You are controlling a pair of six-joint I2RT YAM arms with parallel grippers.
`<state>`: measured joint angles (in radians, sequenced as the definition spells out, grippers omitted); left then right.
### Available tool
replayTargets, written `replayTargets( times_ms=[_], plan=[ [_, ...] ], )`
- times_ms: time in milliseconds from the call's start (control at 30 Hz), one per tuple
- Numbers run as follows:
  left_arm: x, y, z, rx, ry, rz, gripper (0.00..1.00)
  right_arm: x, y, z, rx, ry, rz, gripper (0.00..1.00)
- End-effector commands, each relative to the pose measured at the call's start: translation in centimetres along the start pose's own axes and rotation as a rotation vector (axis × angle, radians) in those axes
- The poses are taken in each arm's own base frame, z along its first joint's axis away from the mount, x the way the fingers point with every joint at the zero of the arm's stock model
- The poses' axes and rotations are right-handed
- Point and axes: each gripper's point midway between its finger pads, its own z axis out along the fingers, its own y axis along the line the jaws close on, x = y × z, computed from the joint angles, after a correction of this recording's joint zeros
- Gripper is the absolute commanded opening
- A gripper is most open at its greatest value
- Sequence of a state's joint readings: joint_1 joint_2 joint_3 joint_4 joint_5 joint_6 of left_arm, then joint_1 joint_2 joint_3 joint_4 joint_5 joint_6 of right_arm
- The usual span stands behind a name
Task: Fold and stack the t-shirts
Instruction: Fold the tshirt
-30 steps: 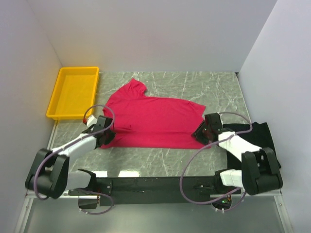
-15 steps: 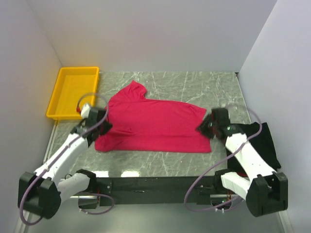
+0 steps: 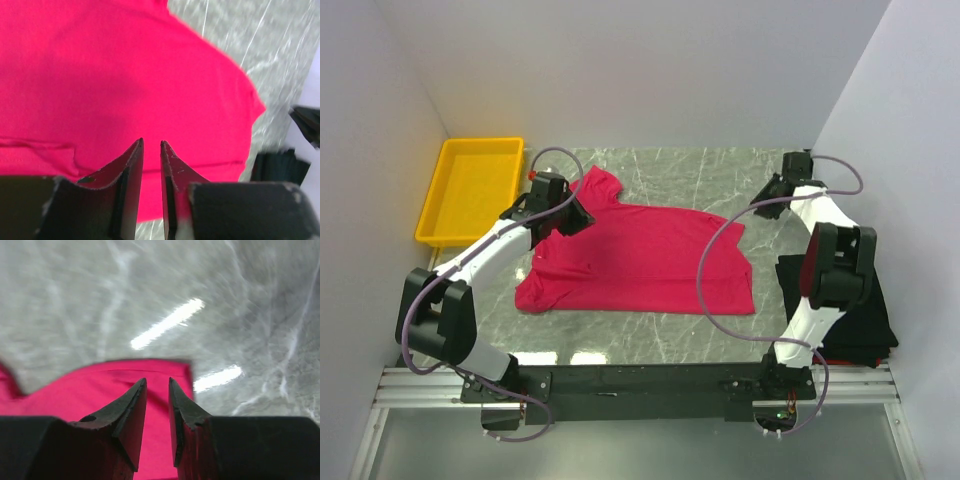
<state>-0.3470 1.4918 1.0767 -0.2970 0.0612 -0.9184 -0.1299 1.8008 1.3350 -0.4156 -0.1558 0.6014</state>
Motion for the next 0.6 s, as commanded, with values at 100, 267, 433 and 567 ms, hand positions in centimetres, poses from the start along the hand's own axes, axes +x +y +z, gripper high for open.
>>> replayTargets(
  times_ms=[100,267,433,567],
  plan=[
    [2.0,-0.9,-0.6,0.104,0.080,0.057,0.27,-0.3,-1.0,1.6,0.081,-0.001,-0.040,0.31],
    [2.4,-0.9,-0.8,0.120,0.089,0.065,0.27,1.5,-2.4,3.6,0.122,0.043,-0.043,0.32],
    [2.4,-1.0,-0.7,0.122,0.091,0.067,0.27,2.6,-2.2,4.8,0.141,0.074,-0.059,0.34],
    [2.7,-0.6,-0.4,0.116,0.100,0.067,0.27,3.4,-2.2,5.3,0.156,0.084,-0.071,0.35]
  ],
)
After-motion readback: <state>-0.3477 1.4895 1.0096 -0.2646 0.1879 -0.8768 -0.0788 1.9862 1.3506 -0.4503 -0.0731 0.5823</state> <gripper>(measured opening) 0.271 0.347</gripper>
